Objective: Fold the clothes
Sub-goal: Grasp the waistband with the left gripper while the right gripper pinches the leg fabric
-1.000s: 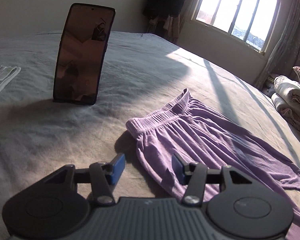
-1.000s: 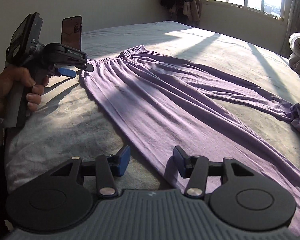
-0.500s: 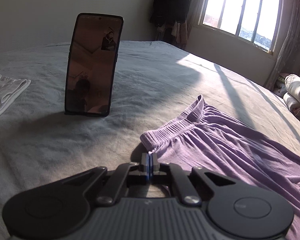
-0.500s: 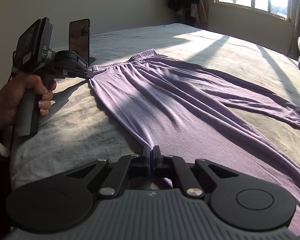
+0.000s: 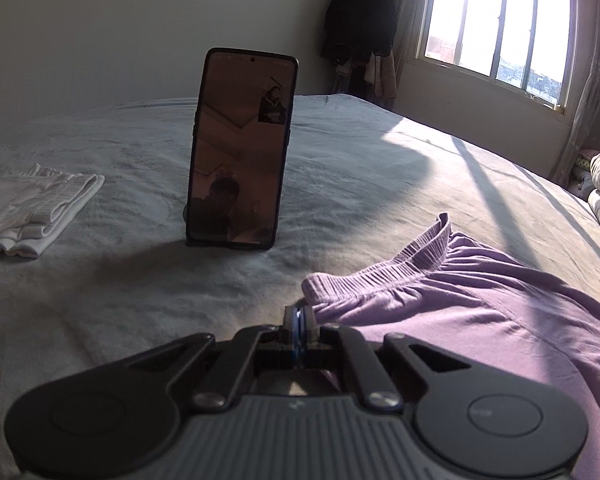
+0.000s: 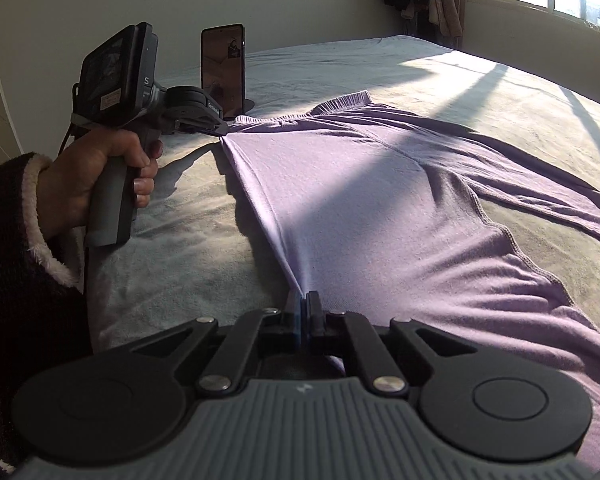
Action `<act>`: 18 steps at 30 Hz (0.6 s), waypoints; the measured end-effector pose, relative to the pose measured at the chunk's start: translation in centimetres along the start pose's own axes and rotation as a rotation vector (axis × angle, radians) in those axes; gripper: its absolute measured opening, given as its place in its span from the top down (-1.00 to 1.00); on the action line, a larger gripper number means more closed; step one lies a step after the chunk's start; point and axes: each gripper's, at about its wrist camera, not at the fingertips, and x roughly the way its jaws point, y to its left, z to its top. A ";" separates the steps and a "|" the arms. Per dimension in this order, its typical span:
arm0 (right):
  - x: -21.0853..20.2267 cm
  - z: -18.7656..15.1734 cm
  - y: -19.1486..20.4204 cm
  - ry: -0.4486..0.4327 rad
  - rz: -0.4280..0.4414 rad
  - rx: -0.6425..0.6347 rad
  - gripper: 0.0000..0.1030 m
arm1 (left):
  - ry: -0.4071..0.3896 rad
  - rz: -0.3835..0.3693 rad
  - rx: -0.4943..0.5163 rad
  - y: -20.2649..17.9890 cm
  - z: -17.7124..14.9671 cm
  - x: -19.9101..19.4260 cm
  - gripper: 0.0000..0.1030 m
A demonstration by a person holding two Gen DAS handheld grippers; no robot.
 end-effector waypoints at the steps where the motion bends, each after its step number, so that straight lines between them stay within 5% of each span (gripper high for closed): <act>1: 0.2 0.0 -0.1 0.006 0.001 0.002 0.92 | 0.011 0.003 0.000 0.1 -0.1 0.2 0.98; 8: 0.4 -0.2 -0.3 -0.005 0.003 0.016 0.80 | 0.019 -0.004 0.053 -0.6 -0.4 0.3 0.82; 11: 0.1 -0.4 -0.1 -0.015 0.004 0.013 0.70 | 0.007 -0.001 0.054 -0.6 -0.4 -0.2 0.42; 14: -0.7 -0.7 -0.7 -0.026 0.004 0.040 0.06 | -0.022 0.003 0.057 -0.5 -0.3 -1.0 0.29; 18: -1.9 -1.8 -1.9 -0.031 -0.032 0.070 -0.01 | -0.072 -0.050 0.093 -1.1 -0.2 -2.6 0.21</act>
